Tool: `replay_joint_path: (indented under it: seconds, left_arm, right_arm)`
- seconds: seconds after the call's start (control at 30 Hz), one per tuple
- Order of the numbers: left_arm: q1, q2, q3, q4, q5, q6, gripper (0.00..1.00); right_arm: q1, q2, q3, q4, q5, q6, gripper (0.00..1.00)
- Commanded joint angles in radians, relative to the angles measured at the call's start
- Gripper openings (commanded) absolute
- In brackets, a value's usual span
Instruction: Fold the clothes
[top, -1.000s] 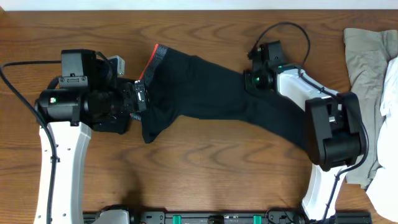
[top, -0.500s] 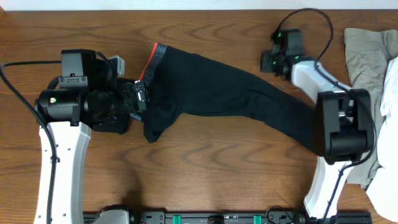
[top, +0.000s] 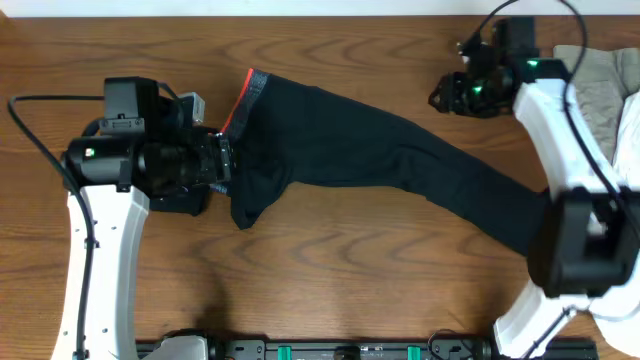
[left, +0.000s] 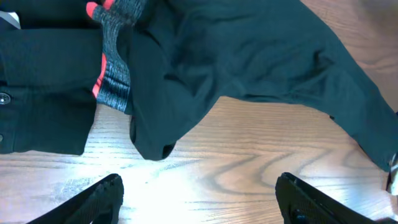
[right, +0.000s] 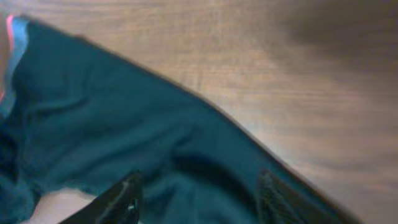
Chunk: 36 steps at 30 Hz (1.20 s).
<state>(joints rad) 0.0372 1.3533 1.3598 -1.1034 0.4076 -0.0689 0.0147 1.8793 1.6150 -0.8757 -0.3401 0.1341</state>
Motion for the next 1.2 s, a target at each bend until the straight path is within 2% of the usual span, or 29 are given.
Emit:
replay_joint_path:
  seconds: [0.0, 0.1, 0.17, 0.23, 0.3, 0.53, 0.7, 0.8, 1.0, 1.03, 1.17]
  left_arm:
    - [-0.004, -0.004, -0.001, -0.006, -0.008, 0.024, 0.8]
    - [-0.004, -0.018, -0.001, -0.007, -0.008, 0.024, 0.81]
    - [-0.004, -0.031, -0.001, -0.006, -0.008, 0.024, 0.81]
    - [-0.004, -0.043, -0.001, -0.006, -0.009, 0.024, 0.82]
    - [-0.004, -0.049, -0.001, -0.006, -0.009, 0.024, 0.88]
    - [-0.004, -0.056, -0.001, -0.007, -0.009, 0.032, 0.91]
    - [-0.004, -0.056, -0.001, -0.003, -0.009, 0.036, 0.95]
    - [-0.004, -0.056, -0.001, 0.004, -0.009, 0.036, 0.95]
    - [-0.004, -0.056, -0.001, 0.016, -0.009, 0.035, 0.95]
    - [-0.004, -0.056, -0.001, 0.016, -0.009, 0.035, 0.95]
    - [-0.004, -0.056, -0.001, 0.016, -0.009, 0.035, 0.95]
  right_arm:
    - [-0.004, -0.109, 0.023, -0.075, 0.08, -0.005, 0.61]
    - [-0.006, -0.165, 0.023, -0.191, 0.174, 0.072, 0.64]
    - [-0.014, -0.183, 0.023, -0.267, 0.231, 0.114, 0.75]
    - [-0.031, -0.185, 0.018, -0.315, 0.238, 0.124, 0.78]
    - [-0.053, -0.183, -0.004, -0.336, 0.239, 0.13, 0.8]
    - [-0.2, -0.183, -0.211, -0.293, 0.24, 0.159, 0.87]
    - [-0.303, -0.183, -0.408, -0.199, 0.264, 0.207, 0.88]
    - [-0.332, -0.183, -0.505, -0.105, 0.26, 0.235, 0.72]
    - [-0.328, -0.181, -0.67, 0.058, 0.223, 0.301, 0.29]
    - [-0.328, -0.18, -0.693, 0.085, 0.223, 0.313, 0.25]
    - [-0.328, -0.167, -0.786, 0.22, 0.235, 0.371, 0.21]
